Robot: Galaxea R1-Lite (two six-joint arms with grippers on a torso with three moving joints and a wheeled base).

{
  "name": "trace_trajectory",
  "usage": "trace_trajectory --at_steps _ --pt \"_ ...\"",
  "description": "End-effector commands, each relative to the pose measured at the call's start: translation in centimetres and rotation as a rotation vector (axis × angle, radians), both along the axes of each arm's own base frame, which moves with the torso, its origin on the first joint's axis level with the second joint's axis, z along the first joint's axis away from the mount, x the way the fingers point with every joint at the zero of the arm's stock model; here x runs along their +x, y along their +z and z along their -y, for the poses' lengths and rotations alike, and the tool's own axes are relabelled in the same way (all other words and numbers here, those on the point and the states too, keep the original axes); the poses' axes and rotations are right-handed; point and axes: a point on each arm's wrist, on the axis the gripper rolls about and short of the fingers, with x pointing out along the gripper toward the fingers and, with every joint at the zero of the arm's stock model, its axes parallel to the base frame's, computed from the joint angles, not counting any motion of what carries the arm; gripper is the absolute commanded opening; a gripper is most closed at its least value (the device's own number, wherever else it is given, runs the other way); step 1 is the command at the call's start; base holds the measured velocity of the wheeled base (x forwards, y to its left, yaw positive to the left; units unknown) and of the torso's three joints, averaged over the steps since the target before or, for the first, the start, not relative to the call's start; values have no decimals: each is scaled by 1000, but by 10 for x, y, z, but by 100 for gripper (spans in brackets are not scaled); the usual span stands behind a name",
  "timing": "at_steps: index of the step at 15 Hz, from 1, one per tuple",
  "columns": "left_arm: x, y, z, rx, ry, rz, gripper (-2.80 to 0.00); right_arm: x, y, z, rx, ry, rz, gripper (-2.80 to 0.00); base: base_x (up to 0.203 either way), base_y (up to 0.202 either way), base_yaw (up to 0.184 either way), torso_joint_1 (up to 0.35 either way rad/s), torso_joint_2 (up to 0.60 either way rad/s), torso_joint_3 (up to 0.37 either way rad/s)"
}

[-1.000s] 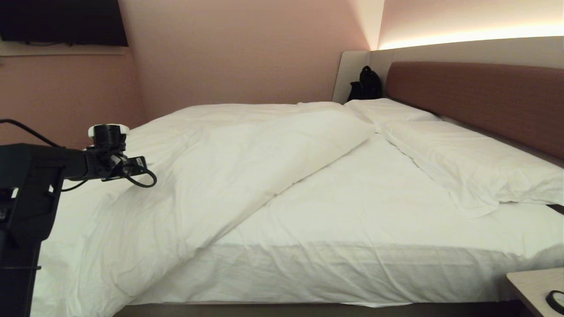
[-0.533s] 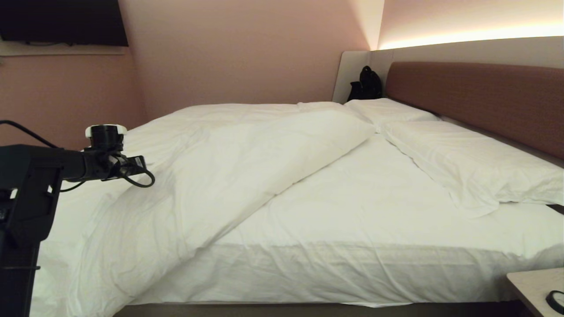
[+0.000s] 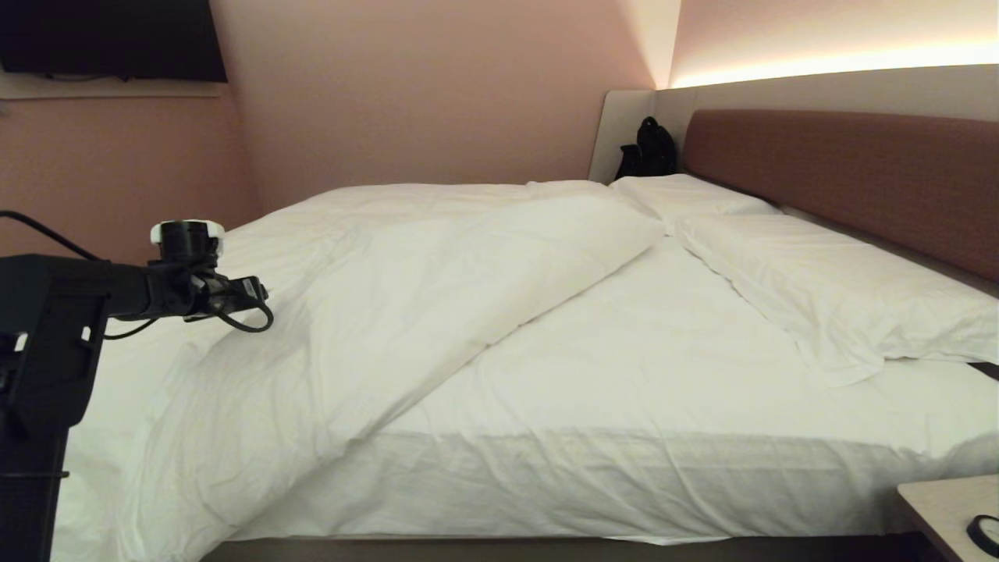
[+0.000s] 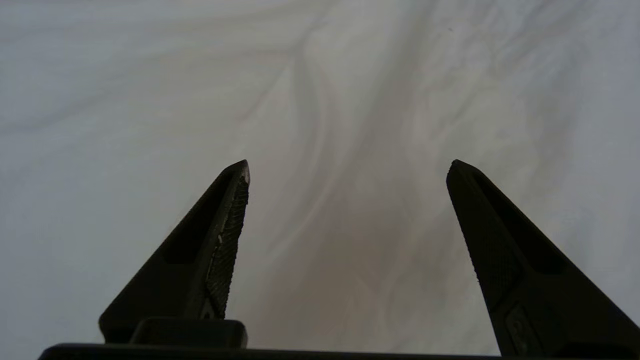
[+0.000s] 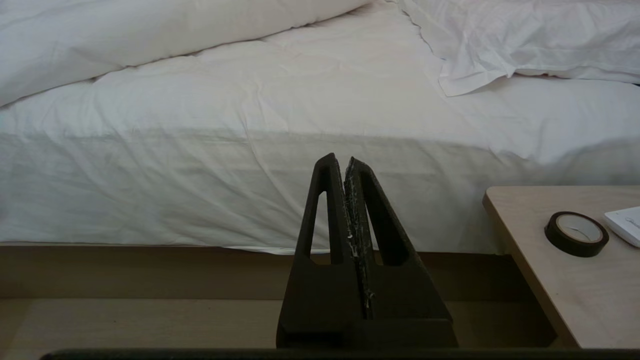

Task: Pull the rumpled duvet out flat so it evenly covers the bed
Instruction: Hold the folded corner of the quilt

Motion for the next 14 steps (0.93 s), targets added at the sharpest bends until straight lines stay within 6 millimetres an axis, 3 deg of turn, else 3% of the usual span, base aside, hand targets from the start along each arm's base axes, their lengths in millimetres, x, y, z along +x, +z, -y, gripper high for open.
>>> trace_trajectory --at_steps 1,5,14 --pt "-6 4 -3 -76 -59 -22 0 0 0 0 0 1 0 -280 0 0 0 0 0 0" --pt "-17 0 -20 -169 -136 -90 0 0 0 0 0 1 0 -280 0 0 0 0 0 0" --pt "-15 -18 -34 -141 -145 -106 0 0 0 0 -2 1 0 -280 0 0 0 0 0 0"
